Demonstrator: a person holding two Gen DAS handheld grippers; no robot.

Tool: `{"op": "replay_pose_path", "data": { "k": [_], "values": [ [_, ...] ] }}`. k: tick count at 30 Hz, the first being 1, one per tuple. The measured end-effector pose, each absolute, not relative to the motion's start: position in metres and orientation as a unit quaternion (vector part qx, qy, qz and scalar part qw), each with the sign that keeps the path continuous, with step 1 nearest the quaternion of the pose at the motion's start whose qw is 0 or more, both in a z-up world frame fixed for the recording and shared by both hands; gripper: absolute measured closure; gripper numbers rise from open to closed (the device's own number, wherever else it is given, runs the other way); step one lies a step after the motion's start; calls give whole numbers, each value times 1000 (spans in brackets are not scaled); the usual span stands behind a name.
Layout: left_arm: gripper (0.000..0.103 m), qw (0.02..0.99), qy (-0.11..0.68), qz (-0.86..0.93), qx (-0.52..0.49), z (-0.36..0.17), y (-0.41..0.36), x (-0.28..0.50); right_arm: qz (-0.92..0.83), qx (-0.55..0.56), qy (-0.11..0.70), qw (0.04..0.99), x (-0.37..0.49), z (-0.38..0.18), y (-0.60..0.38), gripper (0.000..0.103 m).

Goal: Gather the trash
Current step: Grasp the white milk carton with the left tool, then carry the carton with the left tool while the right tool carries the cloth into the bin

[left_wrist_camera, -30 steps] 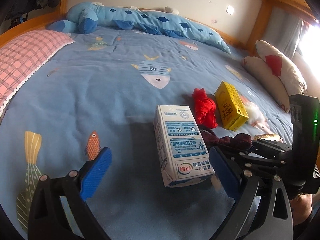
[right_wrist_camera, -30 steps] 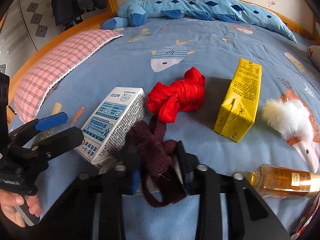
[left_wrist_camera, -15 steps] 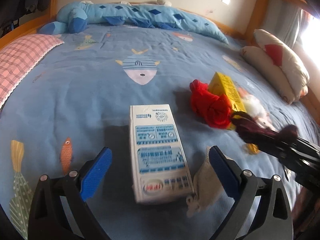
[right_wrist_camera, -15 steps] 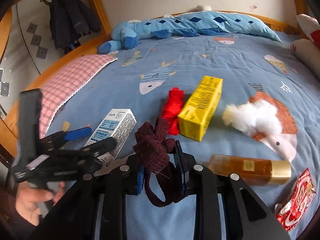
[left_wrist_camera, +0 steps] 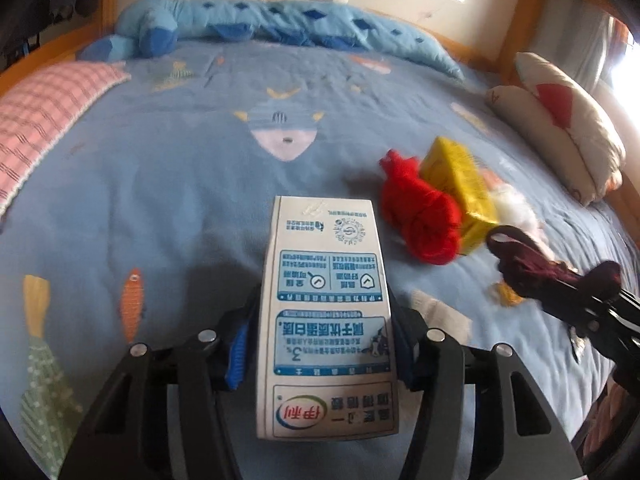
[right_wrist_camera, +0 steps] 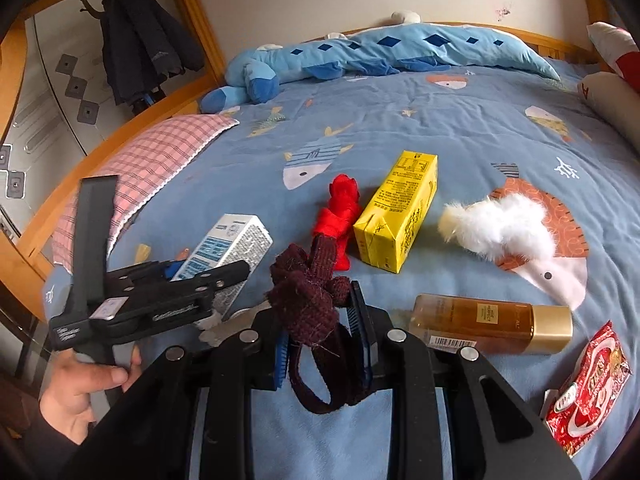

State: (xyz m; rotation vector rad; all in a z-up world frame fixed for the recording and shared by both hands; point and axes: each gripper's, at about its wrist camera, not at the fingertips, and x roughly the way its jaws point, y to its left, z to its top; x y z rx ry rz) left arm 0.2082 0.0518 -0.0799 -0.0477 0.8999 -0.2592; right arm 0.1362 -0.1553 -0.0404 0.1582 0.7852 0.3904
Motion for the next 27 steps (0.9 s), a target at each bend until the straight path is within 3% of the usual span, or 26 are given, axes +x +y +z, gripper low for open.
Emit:
{"op": "replay_pose_path", "data": {
  "k": [12,27],
  "values": [
    [47,907,376,-191,9,-8,10,129,165,60,319,931,55,10,-180,77],
    [47,865,366,-336,65,-8,-122,18,45,87,281,955,-99,32,-286,77]
  ]
}}
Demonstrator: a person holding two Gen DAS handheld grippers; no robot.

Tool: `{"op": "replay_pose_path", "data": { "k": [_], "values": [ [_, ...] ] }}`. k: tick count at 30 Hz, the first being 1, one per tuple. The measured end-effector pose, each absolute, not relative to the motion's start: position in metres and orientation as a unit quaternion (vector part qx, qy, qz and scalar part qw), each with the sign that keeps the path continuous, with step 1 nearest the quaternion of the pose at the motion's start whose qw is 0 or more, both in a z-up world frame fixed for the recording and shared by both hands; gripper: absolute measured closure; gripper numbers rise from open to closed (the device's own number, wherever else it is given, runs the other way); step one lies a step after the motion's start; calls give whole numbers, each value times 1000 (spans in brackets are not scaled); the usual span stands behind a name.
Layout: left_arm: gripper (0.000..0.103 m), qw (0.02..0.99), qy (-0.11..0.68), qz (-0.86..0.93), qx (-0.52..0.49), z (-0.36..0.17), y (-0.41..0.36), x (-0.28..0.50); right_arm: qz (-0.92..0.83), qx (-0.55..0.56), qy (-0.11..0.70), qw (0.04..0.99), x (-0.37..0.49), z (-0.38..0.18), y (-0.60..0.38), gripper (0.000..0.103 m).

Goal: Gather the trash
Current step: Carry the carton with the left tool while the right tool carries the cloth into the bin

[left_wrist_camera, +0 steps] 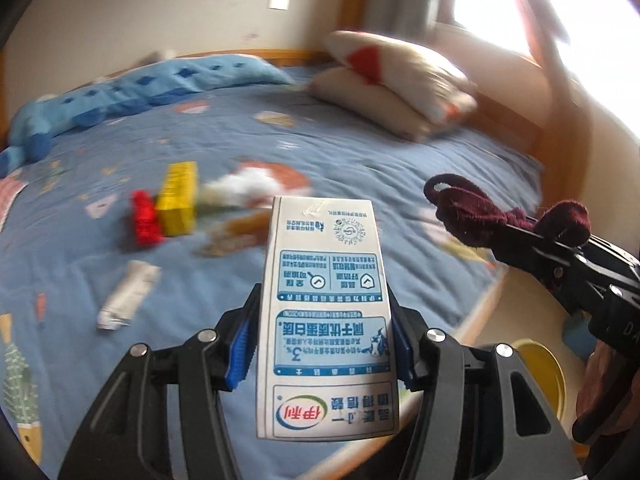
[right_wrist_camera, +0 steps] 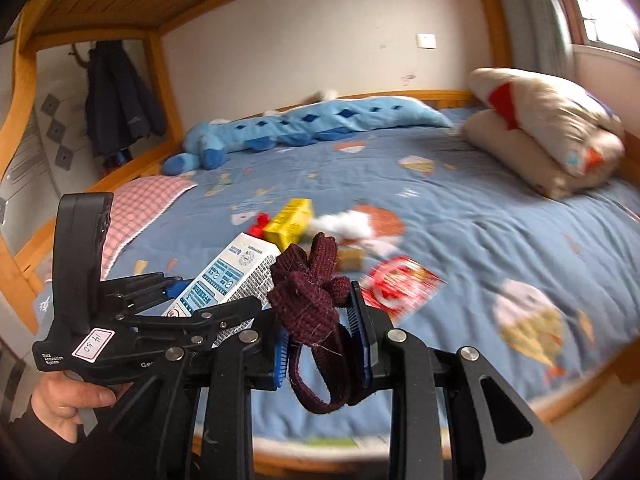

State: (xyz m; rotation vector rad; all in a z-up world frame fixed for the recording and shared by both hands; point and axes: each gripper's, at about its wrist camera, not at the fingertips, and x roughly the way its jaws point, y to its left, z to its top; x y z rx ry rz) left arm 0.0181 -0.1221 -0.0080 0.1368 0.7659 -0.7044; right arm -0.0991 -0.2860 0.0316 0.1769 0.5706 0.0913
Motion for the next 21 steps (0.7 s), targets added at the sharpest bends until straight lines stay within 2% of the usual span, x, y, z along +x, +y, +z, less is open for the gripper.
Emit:
{"op": "replay_pose_path", "data": {
  "k": [21],
  "values": [
    [47,723,378,-553,169,-53,-308,-148,-204,195,295,913,-332,-28,-422,77]
  ]
}}
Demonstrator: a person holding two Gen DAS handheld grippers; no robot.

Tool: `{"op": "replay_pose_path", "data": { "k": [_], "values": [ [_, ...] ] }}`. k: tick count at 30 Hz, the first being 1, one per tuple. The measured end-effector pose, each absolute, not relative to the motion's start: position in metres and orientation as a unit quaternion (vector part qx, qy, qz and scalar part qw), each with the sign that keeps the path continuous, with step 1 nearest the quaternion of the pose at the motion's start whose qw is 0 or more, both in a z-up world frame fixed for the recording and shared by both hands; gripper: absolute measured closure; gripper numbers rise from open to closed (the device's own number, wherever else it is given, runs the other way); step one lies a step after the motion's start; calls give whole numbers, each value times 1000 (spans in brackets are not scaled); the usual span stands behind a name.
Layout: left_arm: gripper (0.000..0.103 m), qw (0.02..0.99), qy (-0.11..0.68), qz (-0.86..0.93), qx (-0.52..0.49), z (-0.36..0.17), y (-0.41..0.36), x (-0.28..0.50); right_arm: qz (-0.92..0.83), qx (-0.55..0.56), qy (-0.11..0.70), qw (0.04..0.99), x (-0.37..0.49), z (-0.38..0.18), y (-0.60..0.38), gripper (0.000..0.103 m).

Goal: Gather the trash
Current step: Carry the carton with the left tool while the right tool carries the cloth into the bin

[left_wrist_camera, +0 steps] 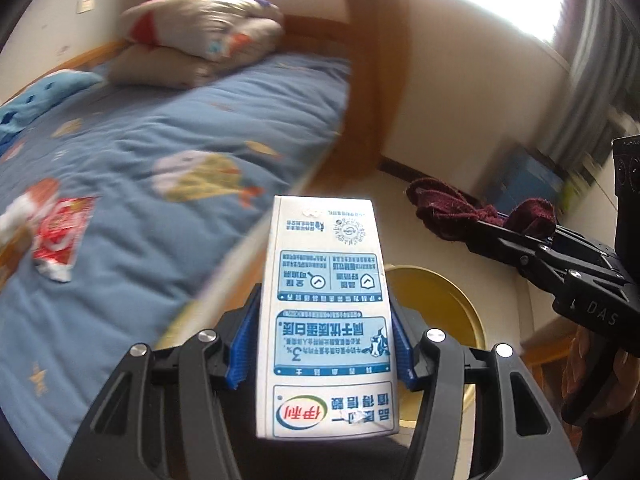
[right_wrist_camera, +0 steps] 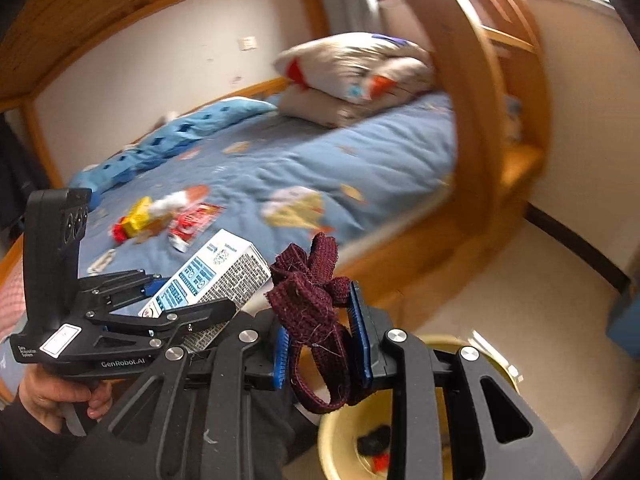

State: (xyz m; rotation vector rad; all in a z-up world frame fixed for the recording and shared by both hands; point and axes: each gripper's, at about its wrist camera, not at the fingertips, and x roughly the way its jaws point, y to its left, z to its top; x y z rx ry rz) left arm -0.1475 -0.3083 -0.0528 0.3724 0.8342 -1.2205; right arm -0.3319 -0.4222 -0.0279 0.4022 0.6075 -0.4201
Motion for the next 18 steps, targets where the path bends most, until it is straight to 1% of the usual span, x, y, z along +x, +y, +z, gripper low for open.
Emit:
{"op": "replay_pose_path", "data": {
  "k": [8,11,12,13,14,15,16,18],
  "values": [
    [47,664,387,-604,212,-82,-360,-206,-273,219,317,881,-396,-51,-449,77],
    [47,648,383,-620,221,-88,-375,-222,-294,221,324,871,-412,-55,-458,75],
    [44,645,382,-623,223,-88,-378,-227,-300,222,328,868,-417,-57,-461,70],
    [28,643,380,-626,224,-89,-382,-229,-306,220,335,864,-421,-59,-464,63],
    [18,643,378,-627,225,-89,-385,-231,-315,215,335,862,-425,-59,-465,59],
    [11,649,370,-626,225,-89,-385,-234,-322,213,335,859,-428,-59,-467,51],
    [9,650,367,-626,227,-89,-385,-235,-327,215,335,857,-433,-60,-469,48],
    [9,650,366,-623,236,-91,-386,-236,-328,226,334,854,-439,-64,-474,48]
  ]
}}
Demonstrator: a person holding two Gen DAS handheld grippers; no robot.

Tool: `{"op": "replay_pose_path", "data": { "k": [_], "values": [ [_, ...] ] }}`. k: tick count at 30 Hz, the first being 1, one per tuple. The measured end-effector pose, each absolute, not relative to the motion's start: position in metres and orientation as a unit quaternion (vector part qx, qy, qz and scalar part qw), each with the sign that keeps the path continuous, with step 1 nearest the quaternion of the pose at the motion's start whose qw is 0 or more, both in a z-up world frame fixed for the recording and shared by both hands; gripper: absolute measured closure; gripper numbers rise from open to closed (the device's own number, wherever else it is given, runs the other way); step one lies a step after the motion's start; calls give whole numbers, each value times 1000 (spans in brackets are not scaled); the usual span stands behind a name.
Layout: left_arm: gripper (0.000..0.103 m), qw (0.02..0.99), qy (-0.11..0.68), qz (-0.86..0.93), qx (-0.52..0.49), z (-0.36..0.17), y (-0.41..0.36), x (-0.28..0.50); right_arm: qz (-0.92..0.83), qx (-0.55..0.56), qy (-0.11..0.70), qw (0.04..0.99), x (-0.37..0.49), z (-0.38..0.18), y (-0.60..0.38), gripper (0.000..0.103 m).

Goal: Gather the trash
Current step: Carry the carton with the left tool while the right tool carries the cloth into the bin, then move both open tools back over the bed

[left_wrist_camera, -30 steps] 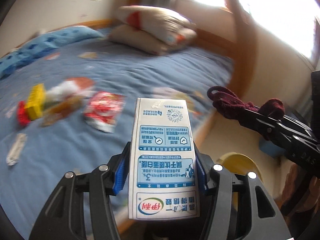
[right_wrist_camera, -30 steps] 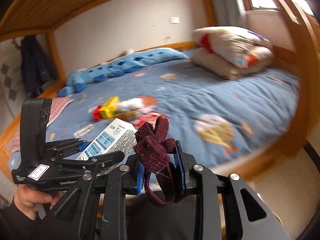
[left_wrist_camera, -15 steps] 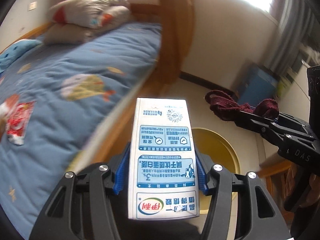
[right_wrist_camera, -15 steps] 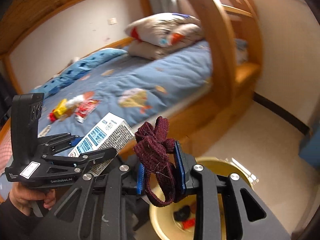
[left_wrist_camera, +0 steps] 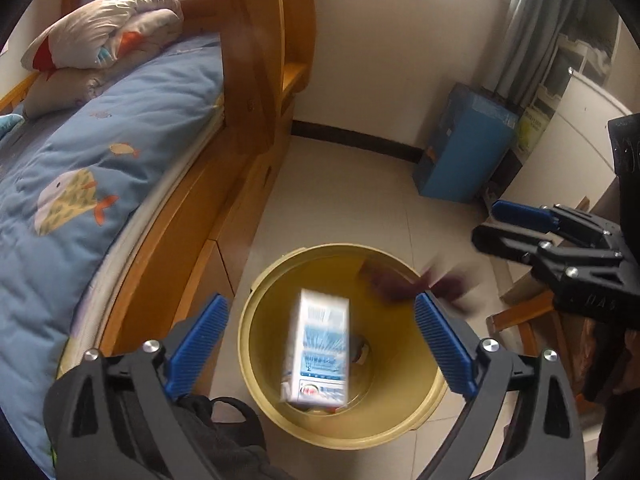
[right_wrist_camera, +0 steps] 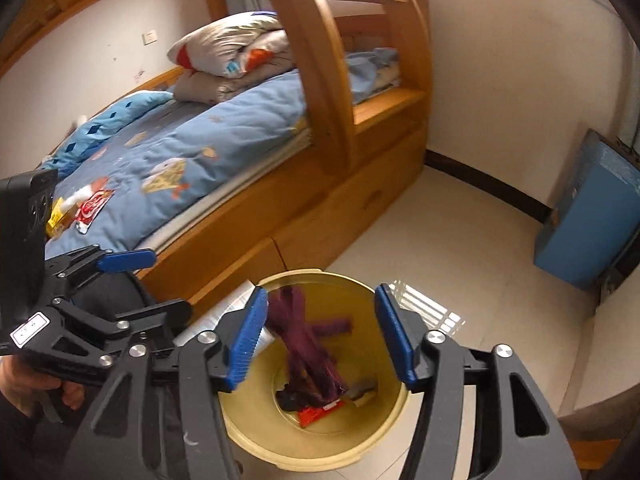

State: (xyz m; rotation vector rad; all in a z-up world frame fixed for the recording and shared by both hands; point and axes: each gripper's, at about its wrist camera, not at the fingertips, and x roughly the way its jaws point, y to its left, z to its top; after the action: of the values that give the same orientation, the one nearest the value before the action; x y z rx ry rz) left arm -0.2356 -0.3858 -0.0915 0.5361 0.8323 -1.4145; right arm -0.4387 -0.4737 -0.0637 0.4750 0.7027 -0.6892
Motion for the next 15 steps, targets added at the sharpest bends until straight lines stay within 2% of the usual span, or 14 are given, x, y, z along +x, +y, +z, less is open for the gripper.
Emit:
{"op": "replay_pose_path", "data": {
  "k": [15],
  "values": [
    [9,678,367,-597,222,-83,-366,-209,-290,221,341,866,-411,-62,-461,51]
  ]
}}
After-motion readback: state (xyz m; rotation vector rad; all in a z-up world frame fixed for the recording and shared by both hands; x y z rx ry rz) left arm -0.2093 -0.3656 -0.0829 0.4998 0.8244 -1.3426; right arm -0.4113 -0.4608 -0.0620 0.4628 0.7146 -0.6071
